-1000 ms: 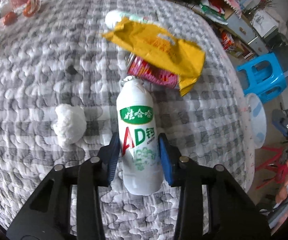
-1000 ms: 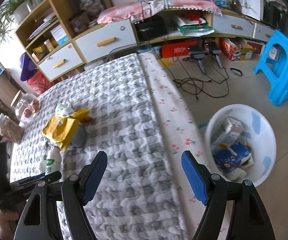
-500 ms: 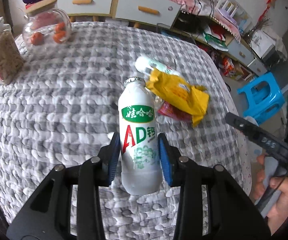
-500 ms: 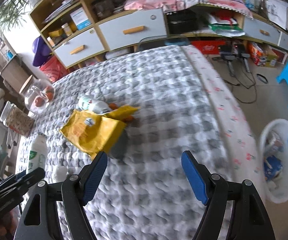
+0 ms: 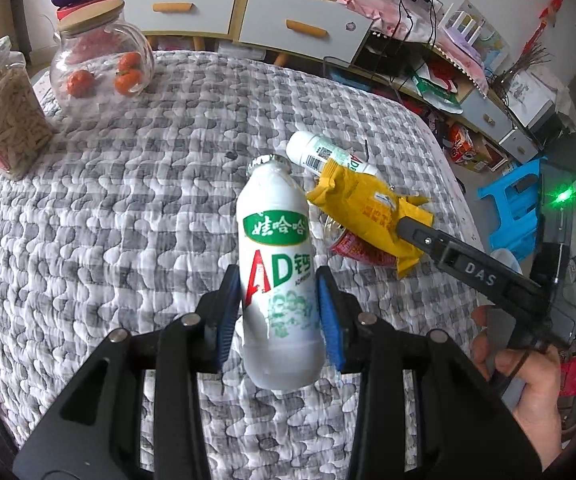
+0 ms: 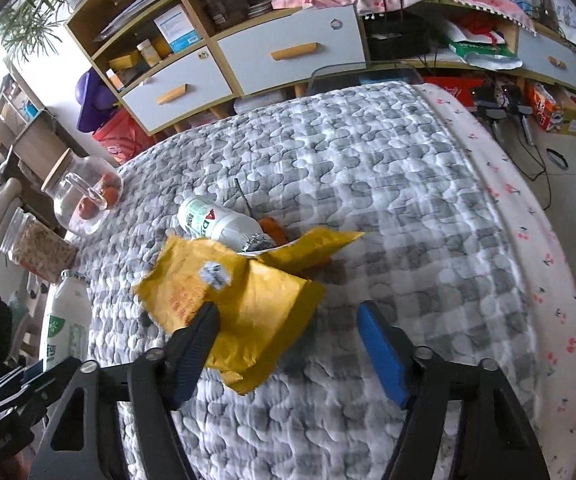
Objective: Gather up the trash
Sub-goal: 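Grasp the AD milk bottle with the left gripper while the right grasps the yellow snack bag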
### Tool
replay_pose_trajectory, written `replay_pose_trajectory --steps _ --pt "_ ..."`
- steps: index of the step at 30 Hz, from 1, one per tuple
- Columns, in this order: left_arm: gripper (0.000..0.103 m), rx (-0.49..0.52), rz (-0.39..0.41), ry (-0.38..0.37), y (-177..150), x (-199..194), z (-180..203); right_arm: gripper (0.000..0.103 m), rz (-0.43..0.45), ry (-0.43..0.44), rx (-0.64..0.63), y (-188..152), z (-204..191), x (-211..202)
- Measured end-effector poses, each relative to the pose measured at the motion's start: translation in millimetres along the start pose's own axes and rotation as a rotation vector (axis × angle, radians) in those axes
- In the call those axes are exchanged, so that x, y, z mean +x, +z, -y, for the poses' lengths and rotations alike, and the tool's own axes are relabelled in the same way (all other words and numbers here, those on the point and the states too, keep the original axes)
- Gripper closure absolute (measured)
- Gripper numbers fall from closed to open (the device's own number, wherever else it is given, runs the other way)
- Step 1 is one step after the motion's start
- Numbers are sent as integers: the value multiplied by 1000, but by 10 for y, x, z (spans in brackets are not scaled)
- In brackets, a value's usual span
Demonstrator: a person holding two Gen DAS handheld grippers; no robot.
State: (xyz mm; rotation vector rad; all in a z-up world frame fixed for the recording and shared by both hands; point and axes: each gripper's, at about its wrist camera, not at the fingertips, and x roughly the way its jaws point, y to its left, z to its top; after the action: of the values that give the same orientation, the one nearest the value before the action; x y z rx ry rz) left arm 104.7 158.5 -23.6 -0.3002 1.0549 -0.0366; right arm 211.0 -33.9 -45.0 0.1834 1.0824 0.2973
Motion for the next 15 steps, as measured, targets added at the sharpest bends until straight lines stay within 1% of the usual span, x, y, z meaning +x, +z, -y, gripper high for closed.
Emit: replay_pose_trajectory --steps 1,2,3,4,5,6,7,10,15 --pt "64 0 -1 0 1 6 3 46 0 7 -3 4 -11 15" --pt "64 0 -2 0 0 6 6 50 1 14 -5 5 -22 11" --pt "64 1 -2 1 -1 10 7 59 3 19 -12 8 -39 5" --pt "64 1 -3 1 3 12 6 66 4 18 -22 7 -60 -5" --pt "64 2 -3 1 12 21 3 70 3 18 -34 5 -82 -16" --pt "64 3 -3 1 14 23 4 77 1 22 -39 3 -93 -21" --pt "64 3 -2 0 14 23 2 81 -2 29 -41 -2 -101 -31" --pt "64 5 3 1 15 18 13 87 -3 46 -40 -16 -113 -90" --pt "64 11 16 0 17 -2 40 92 15 75 -42 -34 -114 -236"
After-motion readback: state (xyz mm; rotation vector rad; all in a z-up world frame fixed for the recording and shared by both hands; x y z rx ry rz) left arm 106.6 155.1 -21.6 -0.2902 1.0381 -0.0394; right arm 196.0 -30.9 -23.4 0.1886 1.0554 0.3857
